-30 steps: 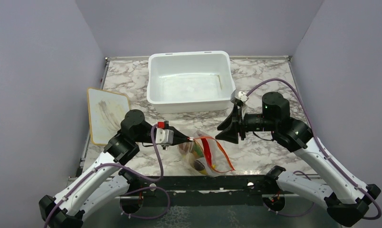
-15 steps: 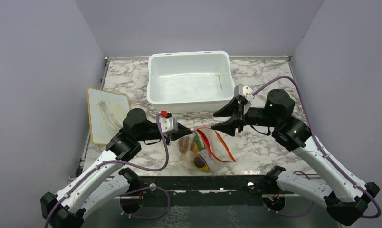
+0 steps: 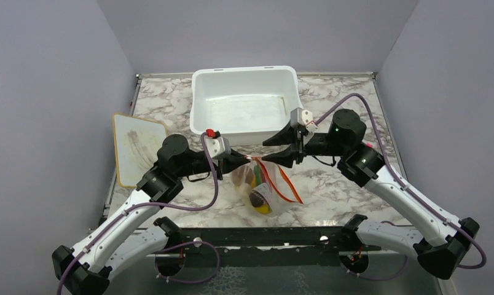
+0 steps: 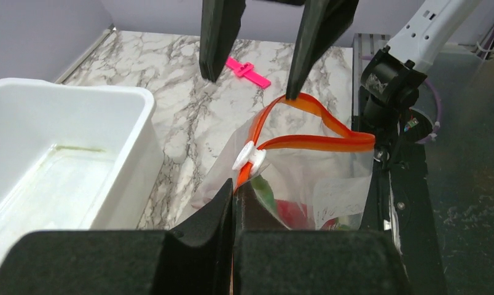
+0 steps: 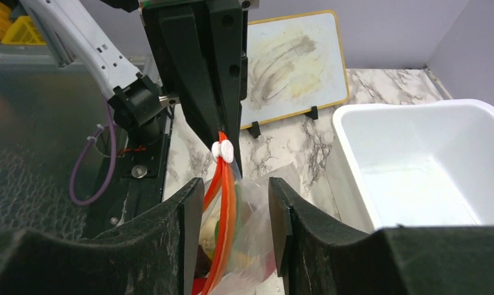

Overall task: Place the food in the zip-top bag and seal the zipper
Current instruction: Zip the zipper food storage bag at the center of the board.

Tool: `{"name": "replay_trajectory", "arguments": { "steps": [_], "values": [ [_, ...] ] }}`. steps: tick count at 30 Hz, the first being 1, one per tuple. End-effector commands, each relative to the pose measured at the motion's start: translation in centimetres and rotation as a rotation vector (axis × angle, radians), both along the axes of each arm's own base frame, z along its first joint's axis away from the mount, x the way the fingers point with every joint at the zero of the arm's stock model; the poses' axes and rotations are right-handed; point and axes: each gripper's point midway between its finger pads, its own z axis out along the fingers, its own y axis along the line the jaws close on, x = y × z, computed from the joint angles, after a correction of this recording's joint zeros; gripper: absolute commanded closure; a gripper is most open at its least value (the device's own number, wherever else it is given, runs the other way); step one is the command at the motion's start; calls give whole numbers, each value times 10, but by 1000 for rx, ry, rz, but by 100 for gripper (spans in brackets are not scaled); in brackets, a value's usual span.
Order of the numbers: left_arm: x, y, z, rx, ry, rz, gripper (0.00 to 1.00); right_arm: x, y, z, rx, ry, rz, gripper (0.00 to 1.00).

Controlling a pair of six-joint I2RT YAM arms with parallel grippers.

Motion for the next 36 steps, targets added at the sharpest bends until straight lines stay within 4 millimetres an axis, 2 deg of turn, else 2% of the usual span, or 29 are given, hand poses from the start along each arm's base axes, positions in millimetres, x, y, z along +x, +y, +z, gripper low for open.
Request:
{"name": "replay_trajectory", "arguments": {
  "steps": [1, 10, 20, 24, 31, 36],
  "values": [
    [4, -1, 28, -48, -12, 28, 100, -8, 13, 17, 35, -82, 70, 57],
    [10, -1, 24, -32, 39, 61, 100, -5, 36, 7, -1, -114, 62, 59],
    [13, -1, 26, -22, 48, 73, 100, 6, 50, -12, -61, -162, 6, 68],
    [13, 1, 24, -10, 43, 80, 100, 15, 47, -16, -84, -211, -60, 83],
    [10, 1, 21, 12, 25, 52, 100, 17, 32, -29, -140, -242, -106, 99],
    [14, 6, 15, 71, -37, 66, 100, 8, 25, -22, -128, -181, -107, 99]
  ]
}}
